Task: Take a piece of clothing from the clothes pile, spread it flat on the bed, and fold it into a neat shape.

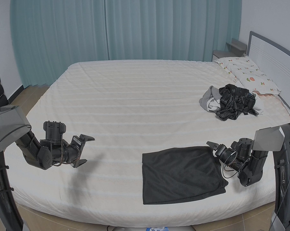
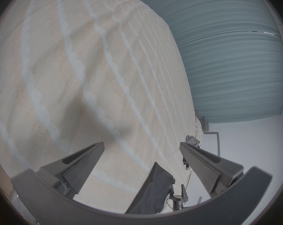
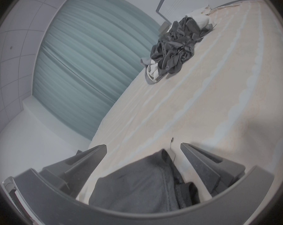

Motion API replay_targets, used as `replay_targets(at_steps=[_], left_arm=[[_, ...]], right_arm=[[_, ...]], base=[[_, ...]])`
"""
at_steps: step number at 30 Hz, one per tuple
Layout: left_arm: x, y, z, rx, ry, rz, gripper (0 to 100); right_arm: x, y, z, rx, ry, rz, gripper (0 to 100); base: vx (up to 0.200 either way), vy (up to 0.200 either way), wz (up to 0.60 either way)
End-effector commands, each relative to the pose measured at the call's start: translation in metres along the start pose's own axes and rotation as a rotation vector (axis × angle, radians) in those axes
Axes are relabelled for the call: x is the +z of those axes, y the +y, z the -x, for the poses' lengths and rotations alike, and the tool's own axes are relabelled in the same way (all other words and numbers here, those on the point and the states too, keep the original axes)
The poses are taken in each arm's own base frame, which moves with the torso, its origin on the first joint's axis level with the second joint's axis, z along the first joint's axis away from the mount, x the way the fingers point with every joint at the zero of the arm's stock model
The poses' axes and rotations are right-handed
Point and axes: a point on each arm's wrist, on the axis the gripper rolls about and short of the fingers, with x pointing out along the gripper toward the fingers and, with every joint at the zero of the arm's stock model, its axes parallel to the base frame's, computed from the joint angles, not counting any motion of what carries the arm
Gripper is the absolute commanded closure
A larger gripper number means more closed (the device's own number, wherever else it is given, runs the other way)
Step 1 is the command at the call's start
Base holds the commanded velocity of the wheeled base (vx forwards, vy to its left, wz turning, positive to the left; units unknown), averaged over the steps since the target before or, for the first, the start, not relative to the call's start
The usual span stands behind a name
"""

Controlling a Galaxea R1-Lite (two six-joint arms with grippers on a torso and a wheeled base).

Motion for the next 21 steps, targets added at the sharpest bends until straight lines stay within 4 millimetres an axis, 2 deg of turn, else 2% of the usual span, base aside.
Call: replay_targets(at_steps=[1,8,15,21], left_arm=[[0.000,0.000,0.000,0.001,0.000,0.001,0],[0.000,0.000,0.000,0.001,0.000,0.001,0],[0.000,0.000,0.000,0.001,0.000,0.001,0],[0.000,0.000,0.000,0.001,-0.001,0.001,0]], right_arm=[[-0.006,-0.004,-0.003,-0.003,0.007,0.001,100],[0.000,-0.004,-0.002,-0.006,-0.011,-0.004,100],[0.013,0.003,0.006,-0.013,-0.060,-0.010,100],[0.019,-0.001,0.010,-0.030,-0.072,-0.020,100]], base=[[0.000,0.000,0.00],[0.000,0.000,0.00],[0.000,0.000,0.00],[0.000,0.000,0.00]])
